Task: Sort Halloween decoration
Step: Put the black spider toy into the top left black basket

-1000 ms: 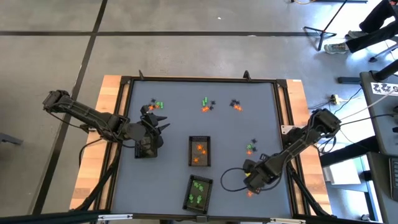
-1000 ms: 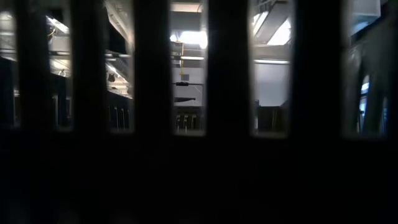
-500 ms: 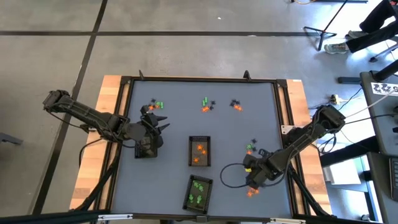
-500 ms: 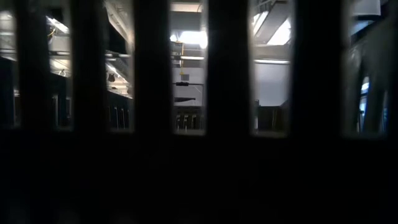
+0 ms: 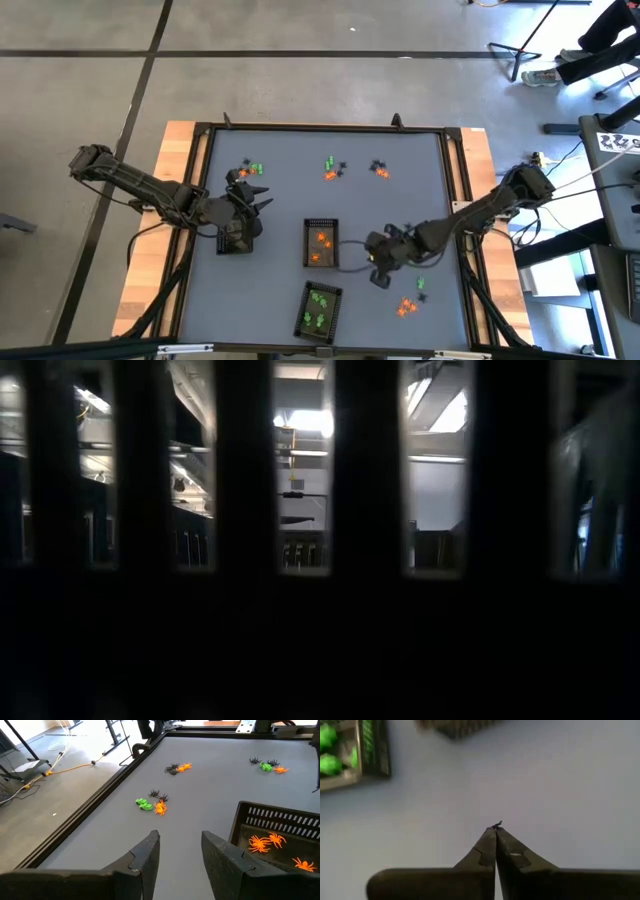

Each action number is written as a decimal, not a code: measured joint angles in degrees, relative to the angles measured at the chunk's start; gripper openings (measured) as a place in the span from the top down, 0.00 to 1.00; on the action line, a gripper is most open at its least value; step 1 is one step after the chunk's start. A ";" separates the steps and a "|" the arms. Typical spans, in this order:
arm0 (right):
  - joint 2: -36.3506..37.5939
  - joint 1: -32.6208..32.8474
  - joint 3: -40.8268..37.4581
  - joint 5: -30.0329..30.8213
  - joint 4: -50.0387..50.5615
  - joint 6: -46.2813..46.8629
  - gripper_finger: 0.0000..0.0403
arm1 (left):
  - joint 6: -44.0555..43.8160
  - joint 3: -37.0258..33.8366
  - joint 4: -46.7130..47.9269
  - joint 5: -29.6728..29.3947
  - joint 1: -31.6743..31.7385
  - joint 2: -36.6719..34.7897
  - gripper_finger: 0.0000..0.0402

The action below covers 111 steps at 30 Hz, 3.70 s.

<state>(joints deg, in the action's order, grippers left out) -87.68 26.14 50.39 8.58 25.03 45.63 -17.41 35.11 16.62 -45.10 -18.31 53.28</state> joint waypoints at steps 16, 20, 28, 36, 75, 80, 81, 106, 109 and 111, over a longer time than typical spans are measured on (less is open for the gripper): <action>0.04 -11.77 6.23 1.81 -24.80 -27.56 1.00 | 0.00 0.00 0.01 0.00 0.01 0.00 0.66; 0.04 -14.14 6.23 1.33 -29.69 -31.16 1.00 | 0.00 -0.02 0.02 0.00 0.02 0.00 0.66; 0.04 -15.83 6.23 0.88 -28.06 -32.62 1.00 | 0.02 0.00 0.00 0.00 0.02 0.00 0.66; -1.54 -16.14 6.25 -2.06 -22.88 -35.41 0.93 | -0.44 -0.02 -0.65 2.52 0.00 0.00 0.66; -32.29 -20.17 28.17 -6.60 -9.22 -45.85 0.66 | -6.01 0.00 -0.28 5.64 0.07 -0.02 0.66; -33.07 -20.14 28.26 -6.05 -9.69 -45.53 0.67 | -6.01 0.00 -0.31 5.64 0.07 -0.02 0.66; -33.07 -20.12 28.26 -6.05 -9.57 -45.49 0.68 | -6.02 0.00 -0.32 5.64 0.07 -0.02 0.66; -33.54 -18.54 38.29 -0.91 2.68 -43.06 1.00 | -6.30 0.00 -0.33 8.88 0.00 -0.02 0.66; -33.53 -18.44 38.11 -1.74 3.24 -43.09 0.98 | -6.36 0.00 -0.33 9.05 0.00 -0.02 0.66; -33.51 -18.53 37.39 -2.12 3.07 -43.09 0.94 | -6.43 0.00 -0.35 9.06 0.00 -0.02 0.66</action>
<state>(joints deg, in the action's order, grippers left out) -121.19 7.61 87.79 6.46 28.10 2.55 -23.83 35.11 16.27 -36.04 -18.31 53.25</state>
